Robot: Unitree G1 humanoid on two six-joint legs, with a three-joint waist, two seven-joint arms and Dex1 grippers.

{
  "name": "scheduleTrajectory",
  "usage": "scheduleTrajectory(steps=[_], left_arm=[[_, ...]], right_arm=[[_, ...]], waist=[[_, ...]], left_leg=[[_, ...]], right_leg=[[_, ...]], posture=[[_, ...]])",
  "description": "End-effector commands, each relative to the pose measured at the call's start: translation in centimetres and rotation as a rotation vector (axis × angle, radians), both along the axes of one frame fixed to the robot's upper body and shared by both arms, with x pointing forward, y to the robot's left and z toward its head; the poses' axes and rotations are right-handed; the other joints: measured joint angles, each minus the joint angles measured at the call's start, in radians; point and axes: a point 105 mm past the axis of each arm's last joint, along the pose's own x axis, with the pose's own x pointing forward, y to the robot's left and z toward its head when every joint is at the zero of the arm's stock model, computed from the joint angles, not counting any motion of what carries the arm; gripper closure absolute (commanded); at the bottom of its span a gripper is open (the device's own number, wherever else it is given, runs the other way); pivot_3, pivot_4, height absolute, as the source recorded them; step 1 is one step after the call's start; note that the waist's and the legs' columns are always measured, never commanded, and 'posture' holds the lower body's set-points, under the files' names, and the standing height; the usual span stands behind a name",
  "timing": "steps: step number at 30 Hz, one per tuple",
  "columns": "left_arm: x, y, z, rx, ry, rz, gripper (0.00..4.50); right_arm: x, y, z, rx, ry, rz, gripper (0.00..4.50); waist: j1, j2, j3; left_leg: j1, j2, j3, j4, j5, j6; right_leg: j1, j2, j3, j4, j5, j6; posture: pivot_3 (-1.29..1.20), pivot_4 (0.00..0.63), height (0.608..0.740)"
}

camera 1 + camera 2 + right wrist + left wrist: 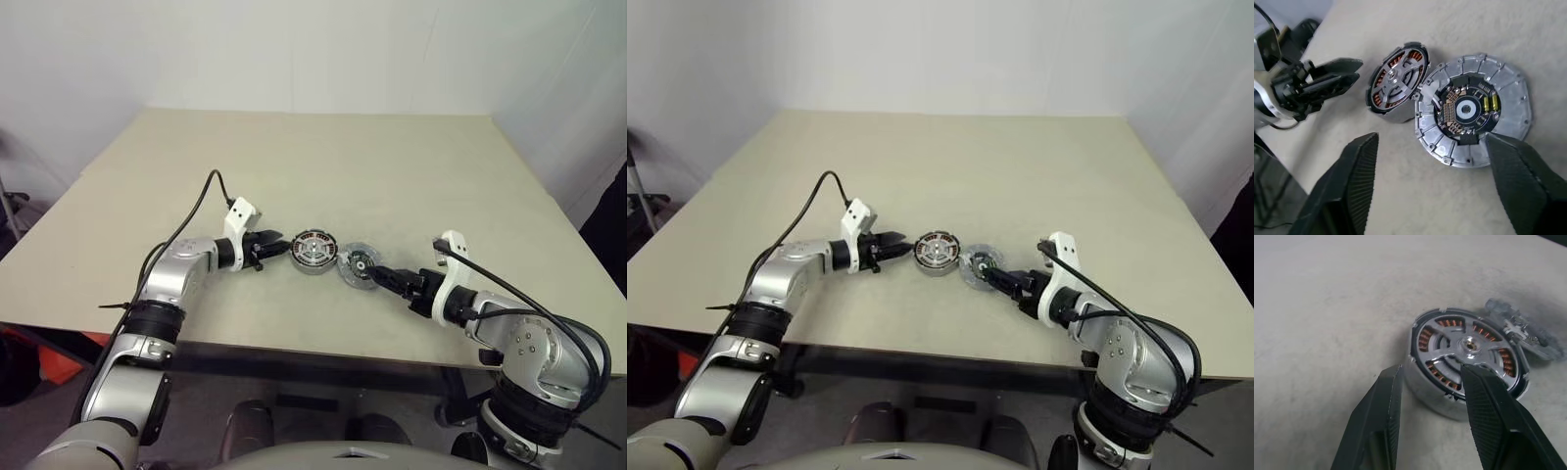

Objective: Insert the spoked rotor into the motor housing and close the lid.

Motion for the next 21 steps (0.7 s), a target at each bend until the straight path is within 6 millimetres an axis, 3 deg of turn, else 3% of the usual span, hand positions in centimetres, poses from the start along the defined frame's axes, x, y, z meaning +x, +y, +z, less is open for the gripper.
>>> scheduleTrajectory(steps=[1,14,18,21], left_arm=[[0.0,0.1,1.1,-0.002,-0.053,-0.006,2.47],[-0.2,0.3,1.2,0.028,-0.050,-0.014,2.47],[-0.2,0.6,1.5,0.038,-0.048,-0.015,2.47],[-0.1,0.7,1.5,0.044,-0.048,-0.016,2.47]], right_arm=[[-0.4,-0.7,-0.9,0.102,0.046,-0.057,1.00],[-1.8,0.9,-3.2,0.321,0.164,-0.116,1.00],[-1.4,1.0,-3.8,0.337,0.202,-0.147,0.15],[-0.8,0.9,-4.5,0.336,0.240,-0.181,0.04]], waist=[[0.000,0.000,0.000],[-0.001,0.001,0.000],[-0.002,0.000,-0.001],[-0.003,0.000,-0.001]], left_leg=[[0.000,0.000,0.000,0.000,0.000,0.000],[0.000,-0.001,0.000,-0.002,0.000,-0.001],[0.000,-0.001,0.000,-0.003,0.001,-0.001],[0.001,0.000,0.000,-0.003,0.001,-0.002]], right_leg=[[0.000,0.000,0.000,0.000,0.000,0.000],[0.000,-0.001,0.000,-0.002,0.000,0.000],[0.000,0.000,0.000,-0.002,-0.001,0.000],[0.000,0.000,0.000,-0.002,-0.001,0.000]], posture=[[0.00,0.000,0.740],[0.00,0.000,0.740],[0.00,0.000,0.740],[0.00,0.000,0.740]])
